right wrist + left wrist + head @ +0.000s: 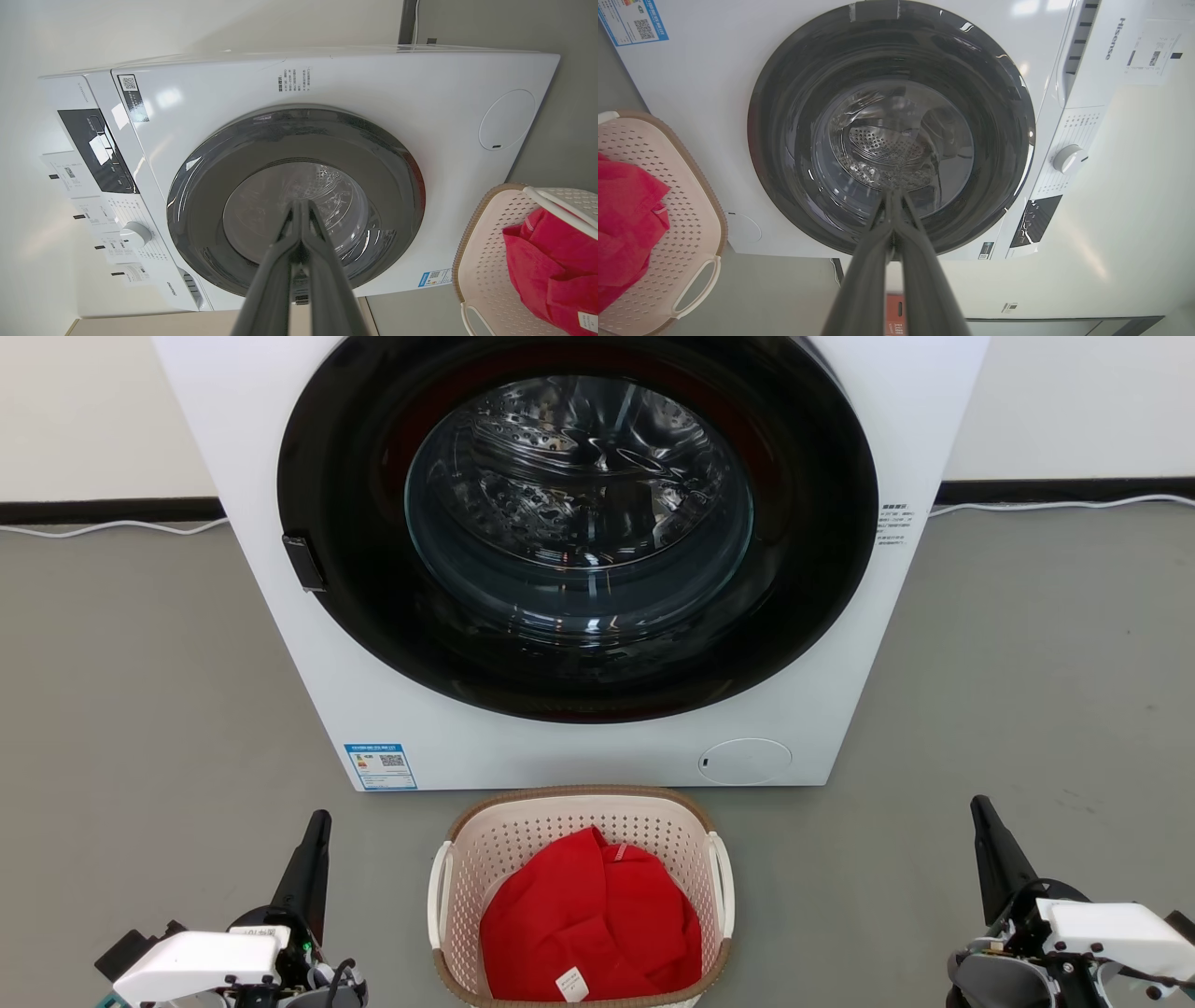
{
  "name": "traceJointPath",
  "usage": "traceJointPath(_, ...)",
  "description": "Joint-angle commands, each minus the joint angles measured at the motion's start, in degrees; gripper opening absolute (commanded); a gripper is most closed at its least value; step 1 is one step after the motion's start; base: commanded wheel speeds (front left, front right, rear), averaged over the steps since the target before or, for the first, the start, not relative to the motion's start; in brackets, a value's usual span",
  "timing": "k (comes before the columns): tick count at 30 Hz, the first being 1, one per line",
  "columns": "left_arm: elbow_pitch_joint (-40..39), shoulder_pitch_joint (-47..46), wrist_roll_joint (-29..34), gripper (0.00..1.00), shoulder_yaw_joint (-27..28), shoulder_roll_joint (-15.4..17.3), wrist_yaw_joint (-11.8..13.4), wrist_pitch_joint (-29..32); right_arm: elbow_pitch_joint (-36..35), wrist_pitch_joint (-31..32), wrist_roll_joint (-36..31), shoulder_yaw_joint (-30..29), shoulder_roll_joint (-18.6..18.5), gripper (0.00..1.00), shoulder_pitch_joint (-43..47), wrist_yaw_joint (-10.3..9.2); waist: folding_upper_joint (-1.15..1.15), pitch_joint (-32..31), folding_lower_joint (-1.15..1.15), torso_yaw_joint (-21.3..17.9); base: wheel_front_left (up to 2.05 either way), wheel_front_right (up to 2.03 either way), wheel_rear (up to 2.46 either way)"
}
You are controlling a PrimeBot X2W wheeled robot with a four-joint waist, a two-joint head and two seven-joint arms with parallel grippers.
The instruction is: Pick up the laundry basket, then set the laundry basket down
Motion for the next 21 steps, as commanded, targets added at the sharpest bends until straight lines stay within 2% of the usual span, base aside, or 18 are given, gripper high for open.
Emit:
traceJointPath(1, -1.25, -3.04, -0.30, 0.00, 1.79, 0.60, -0.43, 0.39, -1.54, 0.38, 0.15, 1.13, -0.30, 0.00, -2.32, 0.41, 0.00, 0.00, 0.00, 0.00, 0.00, 0.00, 0.00)
traceJointPath(21, -1.25, -3.04, -0.29, 0.00, 1.80, 0.59, -0.43, 0.40, -1.53, 0.48, 0.05, 1.02, -0.22, 0.00, -2.33, 0.41, 0.00, 0.00, 0.00, 0.00, 0.00, 0.00, 0.00)
